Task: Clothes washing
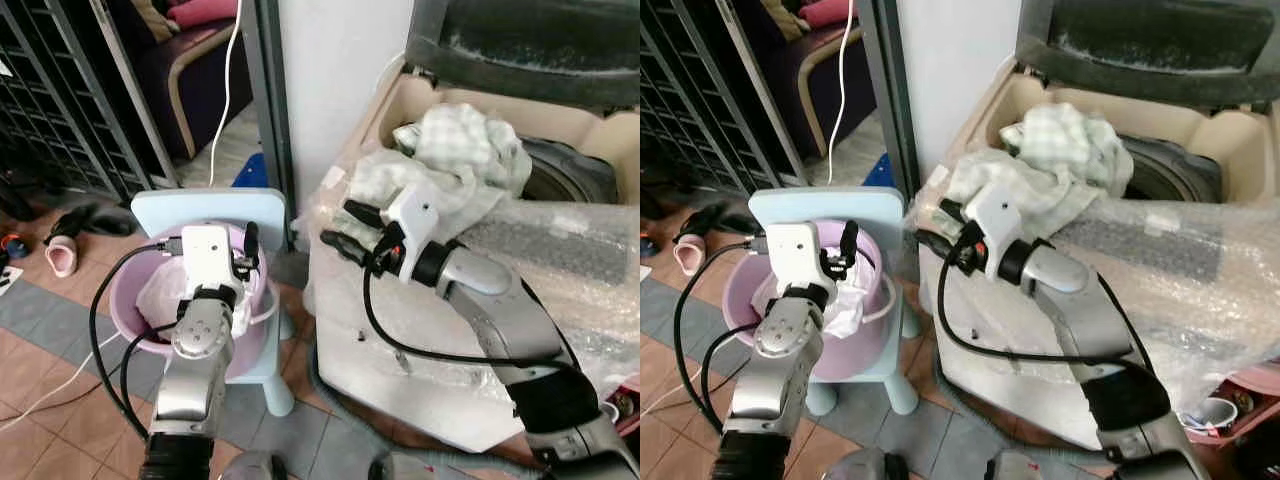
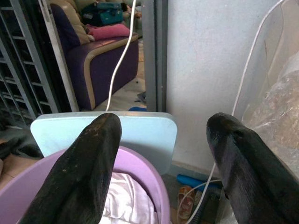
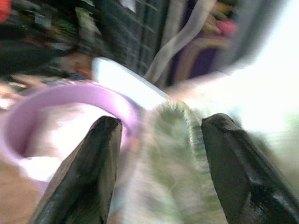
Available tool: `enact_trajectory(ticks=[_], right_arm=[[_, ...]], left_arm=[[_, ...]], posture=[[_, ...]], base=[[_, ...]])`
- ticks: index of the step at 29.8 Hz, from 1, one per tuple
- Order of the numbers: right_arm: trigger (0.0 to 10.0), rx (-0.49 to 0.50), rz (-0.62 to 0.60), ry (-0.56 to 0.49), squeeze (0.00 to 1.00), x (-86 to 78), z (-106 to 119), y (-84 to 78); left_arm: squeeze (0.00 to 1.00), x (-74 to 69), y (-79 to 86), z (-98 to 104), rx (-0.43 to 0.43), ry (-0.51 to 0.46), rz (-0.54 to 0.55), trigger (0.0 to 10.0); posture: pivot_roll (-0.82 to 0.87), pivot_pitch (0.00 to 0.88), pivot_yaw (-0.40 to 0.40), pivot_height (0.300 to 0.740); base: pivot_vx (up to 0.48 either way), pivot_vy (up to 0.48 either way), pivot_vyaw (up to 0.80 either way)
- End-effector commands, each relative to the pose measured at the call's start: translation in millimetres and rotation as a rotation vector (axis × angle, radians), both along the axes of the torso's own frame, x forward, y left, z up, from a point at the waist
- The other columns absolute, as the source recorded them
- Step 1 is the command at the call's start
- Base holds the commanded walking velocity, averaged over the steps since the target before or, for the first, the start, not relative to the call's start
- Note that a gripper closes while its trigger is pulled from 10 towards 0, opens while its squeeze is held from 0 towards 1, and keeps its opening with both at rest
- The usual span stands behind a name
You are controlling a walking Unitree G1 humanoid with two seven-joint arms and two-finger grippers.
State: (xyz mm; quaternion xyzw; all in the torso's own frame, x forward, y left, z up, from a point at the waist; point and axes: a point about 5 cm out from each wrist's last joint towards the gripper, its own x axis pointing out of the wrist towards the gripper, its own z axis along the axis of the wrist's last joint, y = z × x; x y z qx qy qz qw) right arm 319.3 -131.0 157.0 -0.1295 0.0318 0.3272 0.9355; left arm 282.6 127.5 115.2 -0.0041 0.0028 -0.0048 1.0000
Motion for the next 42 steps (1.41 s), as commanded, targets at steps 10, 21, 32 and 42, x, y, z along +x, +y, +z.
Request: enact_trajectory(ticks=[10,21,32,42], right_arm=[[10.0,0.127,-0.584,-0.261,1.0,24.0,42.1,-66.4],[10.0,0.266,-0.536,-0.388,1.0,9.8,53.8,-26.6],[10.0,0.222,-0.361,-0.169,1.0,-1.3,16.6,0.0],[10.0,0.19,-0.773,-0.029,1.0,4.0,-8.7,-58.6]], left_arm=[[0.0,4.5,-0.3,1.4,0.014,0.001,0.002,10.0],[0.0,22.1,0.8,8.2,0.001,-0.029,0.045,10.0],[0.0,30.5,-4.6,15.3,-0.021,-0.073,0.042,10.0],[0.0,30.4,3.3,15.7,-0.008,-0.078,0.063,10.0]], posture=[[-0.07,0.018,0.069,0.74],[-0.08,0.0,0.065,0.74],[-0.11,0.0,0.063,0.74],[-0.09,0.0,0.062,0.74]], base=[[0.0,0.0,0.0],[0.0,0.0,0.0],[0.0,0.0,0.0],[0.0,0.0,0.0]])
